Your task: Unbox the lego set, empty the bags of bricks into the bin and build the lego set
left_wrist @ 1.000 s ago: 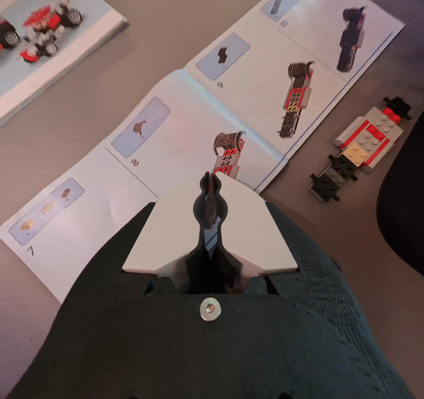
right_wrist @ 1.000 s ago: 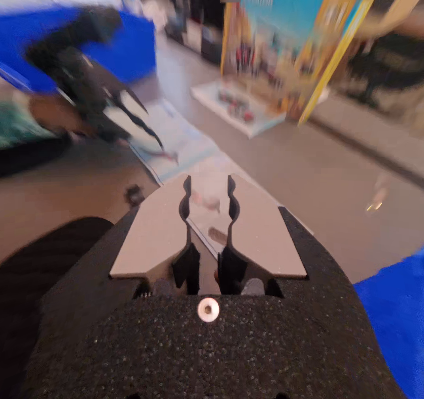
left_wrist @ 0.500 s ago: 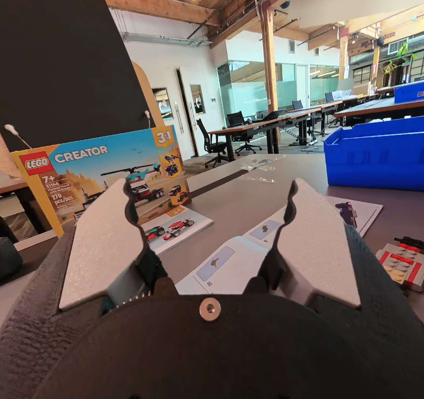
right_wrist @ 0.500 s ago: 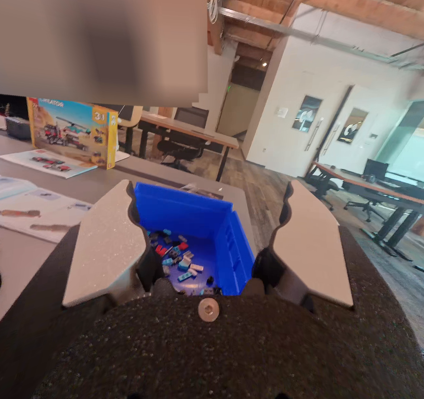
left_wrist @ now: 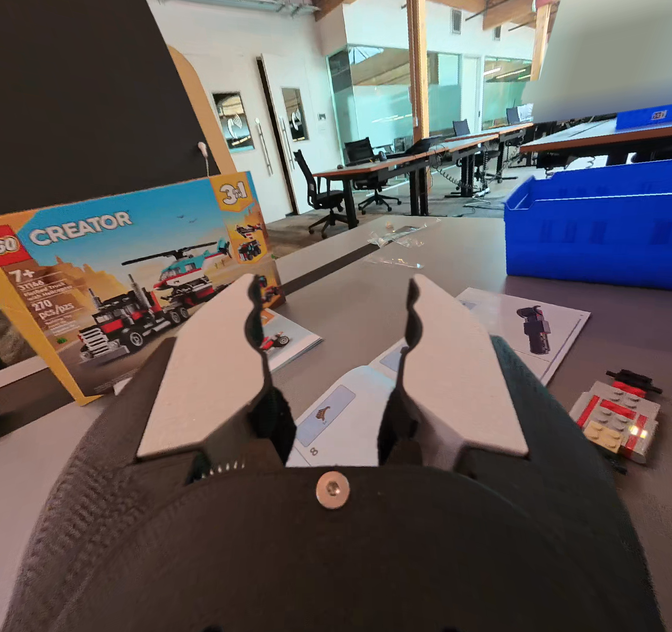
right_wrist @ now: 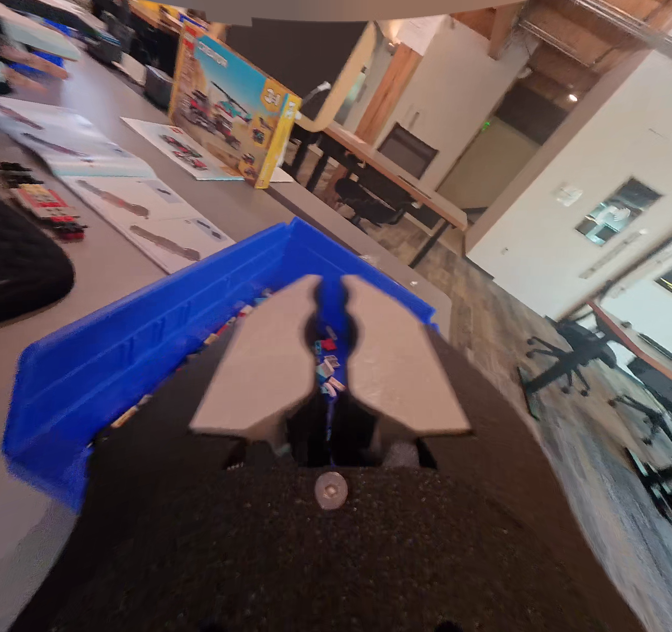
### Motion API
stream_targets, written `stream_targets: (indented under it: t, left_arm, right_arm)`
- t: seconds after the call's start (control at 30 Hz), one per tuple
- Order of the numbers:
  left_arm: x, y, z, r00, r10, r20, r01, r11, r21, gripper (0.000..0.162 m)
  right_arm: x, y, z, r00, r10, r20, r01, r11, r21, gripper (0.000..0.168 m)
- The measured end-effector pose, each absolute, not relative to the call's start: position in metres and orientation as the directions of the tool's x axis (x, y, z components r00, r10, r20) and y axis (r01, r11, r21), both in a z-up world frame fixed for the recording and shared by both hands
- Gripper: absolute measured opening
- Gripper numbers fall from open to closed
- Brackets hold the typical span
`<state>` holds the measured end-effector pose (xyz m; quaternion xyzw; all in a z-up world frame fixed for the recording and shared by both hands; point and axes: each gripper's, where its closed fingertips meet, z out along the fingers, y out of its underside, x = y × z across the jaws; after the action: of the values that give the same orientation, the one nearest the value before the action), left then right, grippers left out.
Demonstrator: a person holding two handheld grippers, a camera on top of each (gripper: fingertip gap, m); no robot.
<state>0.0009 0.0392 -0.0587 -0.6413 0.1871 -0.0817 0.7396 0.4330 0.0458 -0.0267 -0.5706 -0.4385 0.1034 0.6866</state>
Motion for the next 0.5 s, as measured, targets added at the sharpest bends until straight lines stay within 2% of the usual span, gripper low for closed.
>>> stream_targets:
  t: [0.03,0.07,0.1,0.13,0.17,0.2,0.27,0.3,0.33,0.37,0.43,0.47,0.5]
  left_arm:
    - [0.003,0.041,-0.060,0.915,-0.369,-0.164,-0.114,0.152,-0.982,0.083]
    - [0.004,0.043,-0.061,0.914,-0.373,-0.160,-0.113,0.146,-0.983,0.081]
    - [0.005,0.043,-0.060,0.911,-0.379,-0.160,-0.111,0.148,-0.983,0.070]
    - [0.008,0.041,-0.060,0.901,-0.403,-0.159,-0.105,0.152,-0.983,0.044]
    - [0.011,0.039,-0.061,0.888,-0.438,-0.143,-0.089,0.140,-0.986,0.000]
    - [0.011,0.040,-0.063,0.884,-0.457,-0.102,-0.062,0.103,-0.993,0.000]
    - [0.014,0.041,-0.068,0.876,-0.478,-0.071,-0.052,0.053,-0.997,0.000]
    - [0.016,0.040,-0.068,0.872,-0.483,-0.079,-0.061,0.053,-0.997,0.000]
    - [0.018,0.039,-0.067,0.871,-0.484,-0.087,-0.071,0.051,-0.996,0.002]
    - [0.021,0.039,-0.066,0.869,-0.486,-0.093,-0.079,0.049,-0.996,0.014]
    - [0.025,0.038,-0.063,0.869,-0.490,-0.063,-0.058,0.026,-0.998,0.062]
    - [0.028,0.037,-0.062,0.865,-0.502,-0.019,-0.025,-0.004,-1.000,0.090]
    - [0.032,0.036,-0.061,0.855,-0.517,0.037,0.014,-0.047,-0.999,0.115]
  right_arm:
    - [0.434,0.042,-0.024,0.593,0.652,0.473,0.330,0.339,-0.881,0.000]
    - [0.438,0.041,-0.020,0.615,0.652,0.444,0.289,0.337,-0.896,0.000]
    - [0.443,0.041,-0.017,0.638,0.652,0.410,0.249,0.329,-0.911,0.000]
    - [0.447,0.041,-0.013,0.656,0.648,0.386,0.215,0.329,-0.919,0.000]
    - [0.452,0.042,-0.009,0.681,0.629,0.376,0.188,0.346,-0.919,0.004]
    - [0.460,0.044,-0.002,0.725,0.580,0.373,0.166,0.378,-0.911,0.021]
    - [0.477,0.048,0.018,0.819,0.447,0.360,0.130,0.467,-0.875,0.090]
    - [0.483,0.048,0.025,0.845,0.407,0.346,0.118,0.489,-0.864,0.111]
    - [0.488,0.048,0.030,0.862,0.379,0.335,0.114,0.499,-0.859,0.122]
    - [0.493,0.047,0.034,0.878,0.350,0.327,0.116,0.508,-0.854,0.131]
    - [0.502,0.044,0.042,0.902,0.281,0.328,0.137,0.534,-0.834,0.140]
    - [0.503,0.040,0.045,0.900,0.261,0.349,0.159,0.548,-0.821,0.132]
    - [0.497,0.032,0.044,0.865,0.279,0.417,0.203,0.565,-0.800,0.069]
